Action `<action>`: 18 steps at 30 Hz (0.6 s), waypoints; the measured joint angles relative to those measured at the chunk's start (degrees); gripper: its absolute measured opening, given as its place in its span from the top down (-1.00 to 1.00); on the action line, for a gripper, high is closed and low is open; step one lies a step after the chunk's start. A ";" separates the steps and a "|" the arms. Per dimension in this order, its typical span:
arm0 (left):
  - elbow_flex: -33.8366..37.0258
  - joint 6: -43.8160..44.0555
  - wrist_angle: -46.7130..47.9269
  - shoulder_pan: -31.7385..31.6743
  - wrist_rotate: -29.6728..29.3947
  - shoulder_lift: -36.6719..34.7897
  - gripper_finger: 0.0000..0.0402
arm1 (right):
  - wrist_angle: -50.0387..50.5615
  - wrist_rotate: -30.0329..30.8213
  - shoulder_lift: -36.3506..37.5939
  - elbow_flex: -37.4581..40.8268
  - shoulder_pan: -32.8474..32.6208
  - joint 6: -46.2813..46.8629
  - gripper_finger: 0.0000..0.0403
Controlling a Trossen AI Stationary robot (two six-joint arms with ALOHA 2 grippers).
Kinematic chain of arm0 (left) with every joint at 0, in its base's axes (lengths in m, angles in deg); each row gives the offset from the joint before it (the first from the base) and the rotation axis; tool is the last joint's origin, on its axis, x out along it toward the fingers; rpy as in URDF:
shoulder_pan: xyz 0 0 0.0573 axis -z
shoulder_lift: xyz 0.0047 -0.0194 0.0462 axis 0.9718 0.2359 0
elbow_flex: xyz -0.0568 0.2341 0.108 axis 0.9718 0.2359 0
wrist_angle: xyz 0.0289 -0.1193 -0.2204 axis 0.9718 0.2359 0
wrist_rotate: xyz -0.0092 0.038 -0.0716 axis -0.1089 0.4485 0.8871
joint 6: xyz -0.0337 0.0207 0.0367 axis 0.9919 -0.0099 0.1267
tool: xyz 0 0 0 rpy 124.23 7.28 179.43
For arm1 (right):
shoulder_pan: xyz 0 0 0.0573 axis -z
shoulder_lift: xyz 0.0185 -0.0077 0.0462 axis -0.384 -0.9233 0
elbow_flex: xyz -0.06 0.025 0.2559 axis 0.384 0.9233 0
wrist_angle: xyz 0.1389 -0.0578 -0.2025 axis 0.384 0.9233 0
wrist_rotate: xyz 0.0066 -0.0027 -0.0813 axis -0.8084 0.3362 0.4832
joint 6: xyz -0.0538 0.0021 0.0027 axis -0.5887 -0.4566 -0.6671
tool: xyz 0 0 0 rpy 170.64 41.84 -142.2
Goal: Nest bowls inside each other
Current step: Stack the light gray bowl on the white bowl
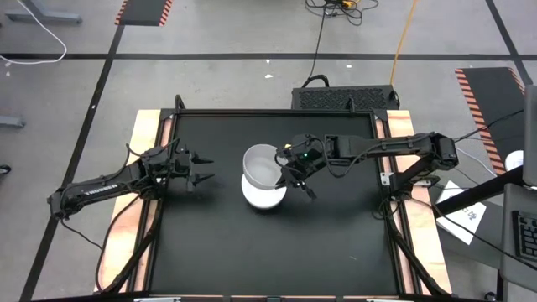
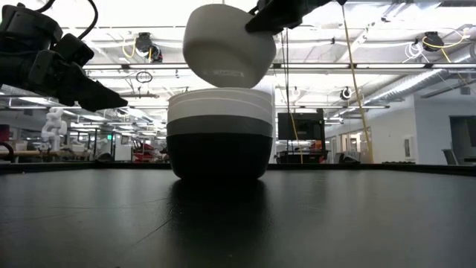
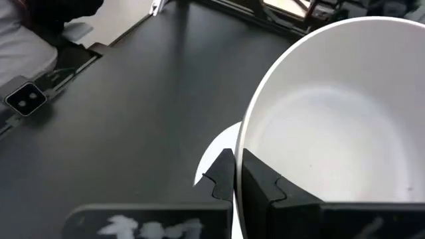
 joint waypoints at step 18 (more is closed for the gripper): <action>0.00 -0.03 -0.04 -0.01 0.47 0.00 -0.19 | 17.37 1.53 -16.90 -16.73 -1.32 -1.40 1.00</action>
